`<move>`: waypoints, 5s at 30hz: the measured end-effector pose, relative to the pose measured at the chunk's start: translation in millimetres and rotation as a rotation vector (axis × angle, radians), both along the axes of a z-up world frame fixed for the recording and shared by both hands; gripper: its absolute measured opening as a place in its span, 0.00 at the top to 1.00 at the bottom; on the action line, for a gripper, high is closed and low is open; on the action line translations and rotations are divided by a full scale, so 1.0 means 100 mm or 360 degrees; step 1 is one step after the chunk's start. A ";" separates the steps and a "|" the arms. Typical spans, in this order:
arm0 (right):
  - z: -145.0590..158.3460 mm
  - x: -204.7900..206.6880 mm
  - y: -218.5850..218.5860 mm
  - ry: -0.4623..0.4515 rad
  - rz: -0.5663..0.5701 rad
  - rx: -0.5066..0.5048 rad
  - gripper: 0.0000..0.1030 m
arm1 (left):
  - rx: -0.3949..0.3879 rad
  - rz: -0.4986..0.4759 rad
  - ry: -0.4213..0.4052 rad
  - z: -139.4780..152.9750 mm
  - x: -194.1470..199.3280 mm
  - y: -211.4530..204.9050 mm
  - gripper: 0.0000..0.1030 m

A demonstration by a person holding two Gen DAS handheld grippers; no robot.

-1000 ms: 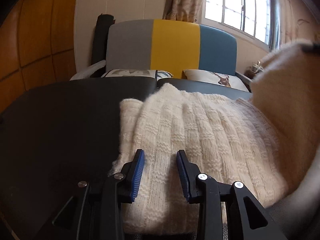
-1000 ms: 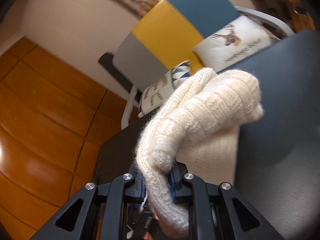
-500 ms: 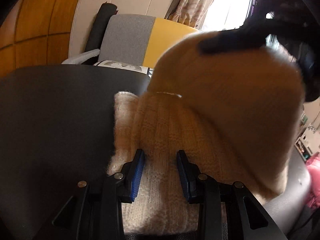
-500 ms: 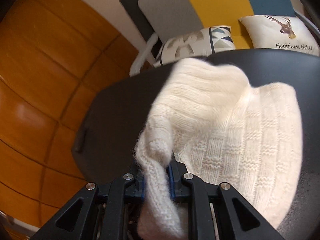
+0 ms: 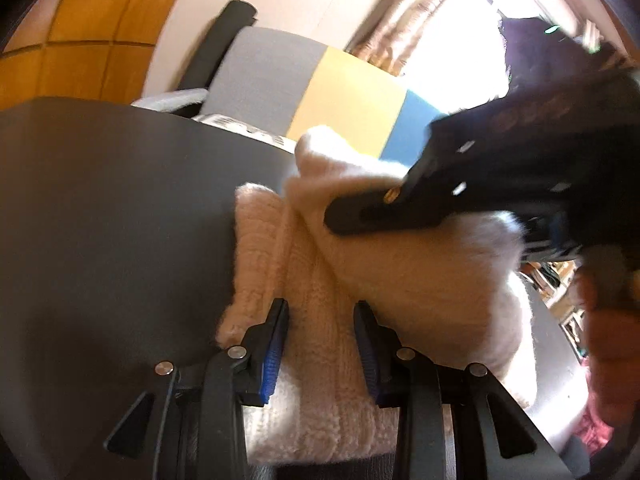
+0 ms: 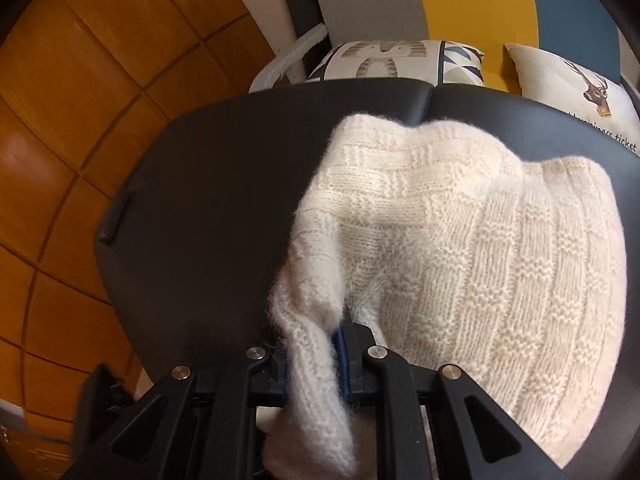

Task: Fold clothes

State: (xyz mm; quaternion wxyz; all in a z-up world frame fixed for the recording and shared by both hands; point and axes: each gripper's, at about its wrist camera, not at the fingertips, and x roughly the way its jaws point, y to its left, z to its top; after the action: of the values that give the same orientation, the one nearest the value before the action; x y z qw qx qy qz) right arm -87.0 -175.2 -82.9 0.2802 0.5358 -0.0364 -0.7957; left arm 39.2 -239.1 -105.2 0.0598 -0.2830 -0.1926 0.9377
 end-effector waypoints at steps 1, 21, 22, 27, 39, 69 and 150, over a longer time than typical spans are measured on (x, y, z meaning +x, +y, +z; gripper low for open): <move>-0.04 0.01 -0.01 -0.0016 -0.0002 -0.0006 0.82 | -0.0052 0.0032 0.0007 0.03 0.04 0.02 0.66; 0.23 0.45 0.59 0.0325 -0.0115 -0.0312 0.65 | -0.0055 0.0129 -0.0109 0.00 0.20 -0.17 0.50; 0.20 0.47 0.73 0.0332 -0.0178 -0.0330 0.67 | 0.0002 0.0136 -0.0101 0.02 0.23 -0.22 0.50; 0.02 0.53 1.07 0.0322 -0.0281 -0.0318 0.84 | 0.0235 0.0181 -0.0001 0.22 0.36 -0.43 0.49; -0.37 0.91 0.16 0.0344 0.0344 -0.0150 0.82 | 0.0167 0.0084 0.0114 0.61 0.50 -0.38 0.16; -0.30 1.38 1.72 0.0626 -0.0098 0.0145 0.83 | 0.0268 -0.0236 -0.0098 0.97 -0.09 -0.30 0.94; -0.91 1.02 2.62 -0.0442 -0.1053 -0.1482 0.80 | 0.0223 -0.0296 -0.0246 0.74 -0.21 0.33 0.87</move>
State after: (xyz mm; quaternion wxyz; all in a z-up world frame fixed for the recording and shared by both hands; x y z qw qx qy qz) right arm 14.7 87.2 -173.5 0.2154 0.4156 -0.5837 -0.6635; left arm 18.2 -206.5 -30.8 0.1512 -0.3661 -0.2346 0.8877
